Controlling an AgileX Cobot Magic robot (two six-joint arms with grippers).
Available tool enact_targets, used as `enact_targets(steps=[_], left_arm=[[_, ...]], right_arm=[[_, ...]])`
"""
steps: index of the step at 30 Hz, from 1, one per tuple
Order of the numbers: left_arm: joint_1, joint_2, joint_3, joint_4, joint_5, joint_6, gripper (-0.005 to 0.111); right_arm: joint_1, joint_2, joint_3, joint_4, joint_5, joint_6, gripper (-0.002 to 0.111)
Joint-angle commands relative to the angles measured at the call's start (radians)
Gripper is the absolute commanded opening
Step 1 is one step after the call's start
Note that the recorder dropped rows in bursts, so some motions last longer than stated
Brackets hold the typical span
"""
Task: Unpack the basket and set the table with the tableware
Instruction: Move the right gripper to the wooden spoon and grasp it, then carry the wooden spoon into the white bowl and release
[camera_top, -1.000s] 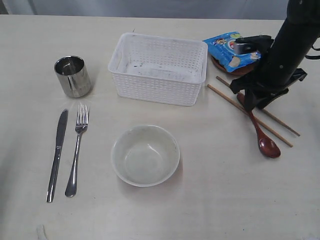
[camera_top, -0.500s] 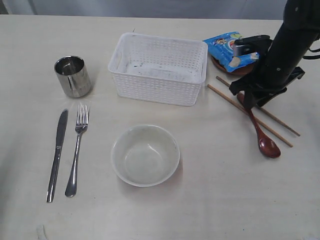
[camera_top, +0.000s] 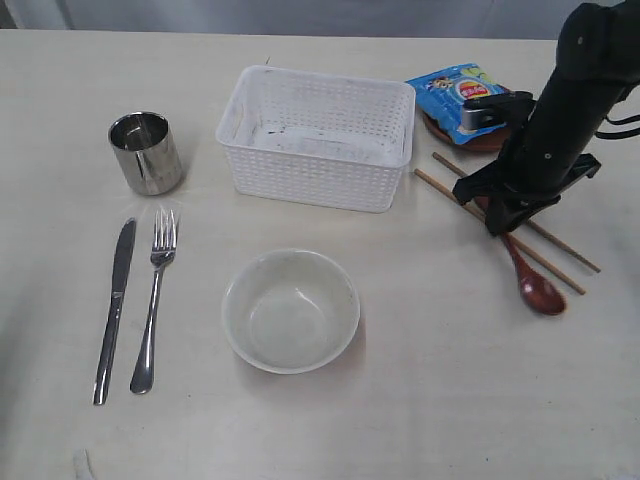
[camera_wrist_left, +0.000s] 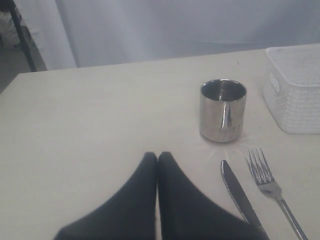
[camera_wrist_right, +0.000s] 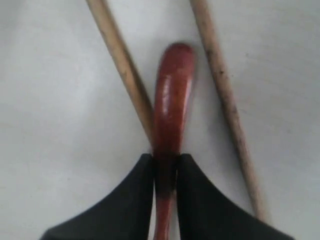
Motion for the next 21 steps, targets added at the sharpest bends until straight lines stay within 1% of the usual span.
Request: enact_targets(steps=[1,11,14,21], left_arm=[[-0.005,-0.002,0.002,-0.001,-0.001,-0.002,0.0],[-0.005,-0.002,0.002,-0.001,-0.001,-0.002,0.0],[-0.005,-0.002,0.002,-0.001,-0.001,-0.002,0.0],[-0.005,-0.002,0.002,-0.001,-0.001,-0.002,0.0]], right_arm=[[-0.005,0.001,0.003,0.014,-0.01,0.004,0.0],[-0.005,-0.03,0.003,0.019,-0.008,0.007,-0.001],[-0.005,-0.08,0.001,0.019,-0.008,0.007,-0.001],[-0.003,-0.262,0.001,0.09,-0.002,0.001,-0.001]])
